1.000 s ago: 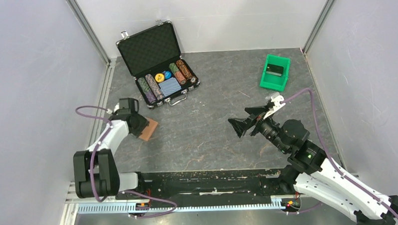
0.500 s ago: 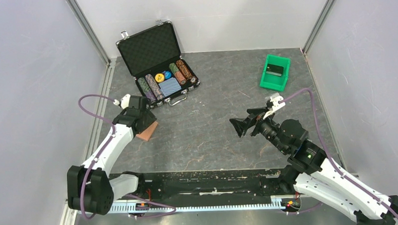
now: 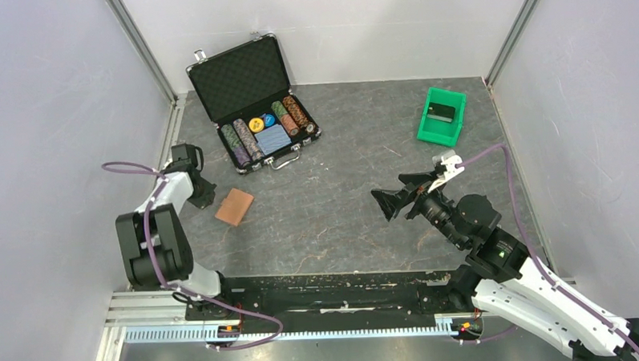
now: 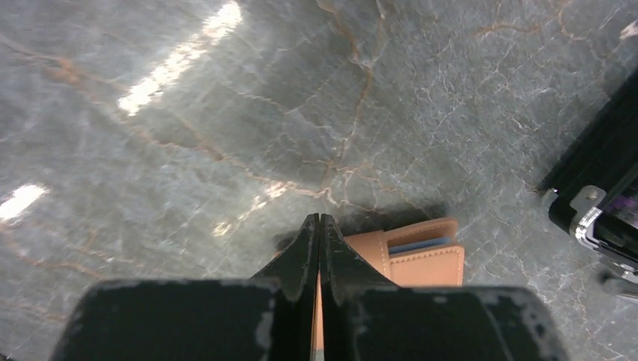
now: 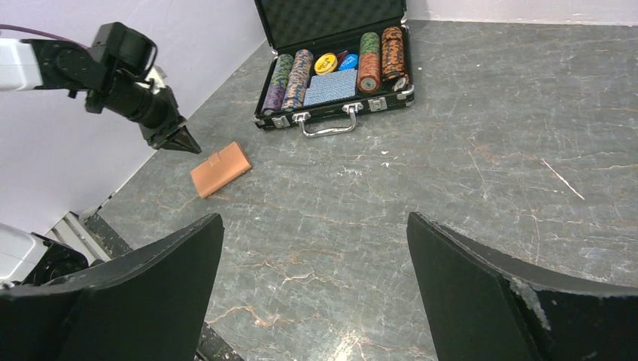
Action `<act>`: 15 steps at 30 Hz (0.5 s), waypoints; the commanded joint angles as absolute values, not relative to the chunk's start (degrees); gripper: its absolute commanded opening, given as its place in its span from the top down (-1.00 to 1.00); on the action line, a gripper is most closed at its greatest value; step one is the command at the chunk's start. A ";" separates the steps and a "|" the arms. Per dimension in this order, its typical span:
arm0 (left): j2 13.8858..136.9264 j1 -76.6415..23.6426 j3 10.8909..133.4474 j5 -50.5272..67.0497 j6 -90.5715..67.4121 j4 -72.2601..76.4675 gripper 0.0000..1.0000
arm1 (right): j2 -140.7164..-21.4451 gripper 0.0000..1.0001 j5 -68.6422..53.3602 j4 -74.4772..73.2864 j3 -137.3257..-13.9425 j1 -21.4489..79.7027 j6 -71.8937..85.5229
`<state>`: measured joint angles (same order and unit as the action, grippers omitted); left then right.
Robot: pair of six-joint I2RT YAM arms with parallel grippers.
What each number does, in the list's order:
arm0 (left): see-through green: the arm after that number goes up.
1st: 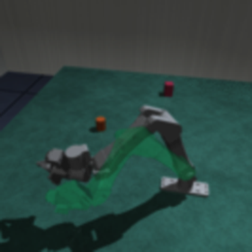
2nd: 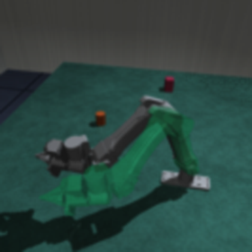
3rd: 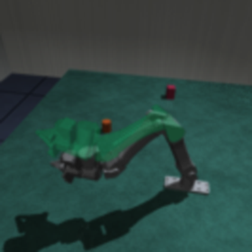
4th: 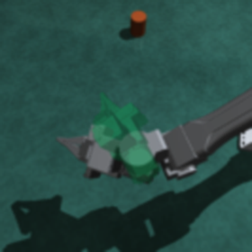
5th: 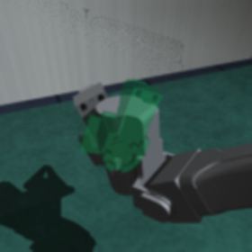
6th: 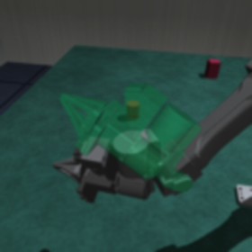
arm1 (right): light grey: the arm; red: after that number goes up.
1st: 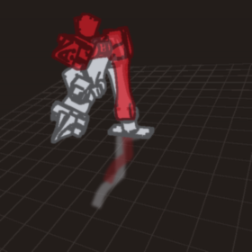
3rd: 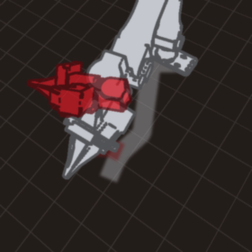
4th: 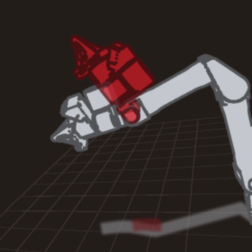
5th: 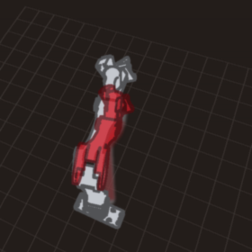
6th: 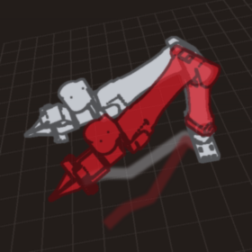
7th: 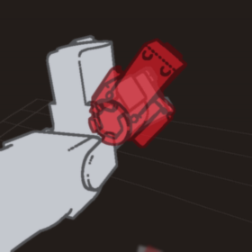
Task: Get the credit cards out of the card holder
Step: Move the card holder to the center of the board.
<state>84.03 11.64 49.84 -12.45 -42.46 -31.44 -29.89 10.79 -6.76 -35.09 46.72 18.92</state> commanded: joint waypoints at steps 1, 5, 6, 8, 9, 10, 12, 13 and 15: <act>90.23 11.78 53.59 -6.69 -39.36 -31.42 0.96 | -29.67 -0.90 10.28 -4.04 -34.72 46.87 19.16; 90.67 11.78 52.98 -7.56 -38.79 -32.58 0.95 | -29.21 -0.91 10.72 -3.91 -34.72 46.88 18.43; 90.24 11.71 52.60 -7.44 -38.76 -32.69 0.95 | -29.15 -0.91 10.88 -3.96 -34.64 46.89 18.22; 89.18 11.54 51.33 -5.72 -38.84 -32.55 0.96 | -29.18 -0.91 11.48 -4.02 -34.59 46.85 17.72; 88.43 11.31 50.35 -4.92 -38.92 -32.37 0.96 | -29.23 -0.91 11.68 -4.13 -34.54 46.86 17.49; 87.85 10.96 49.40 -3.90 -39.15 -32.20 0.96 | -29.34 -0.91 11.94 -4.30 -34.58 46.85 17.28; 86.40 10.29 46.71 -2.27 -39.78 -31.44 0.95 | -29.48 -0.91 12.44 -4.57 -34.38 46.85 17.00; 85.77 10.04 45.40 -1.53 -40.56 -31.15 0.96 | -29.61 -0.91 12.63 -4.57 -34.21 46.85 16.97; 84.07 9.71 42.86 1.24 -41.82 -30.36 0.96 | -30.08 -0.92 12.47 -4.71 -34.42 46.85 16.88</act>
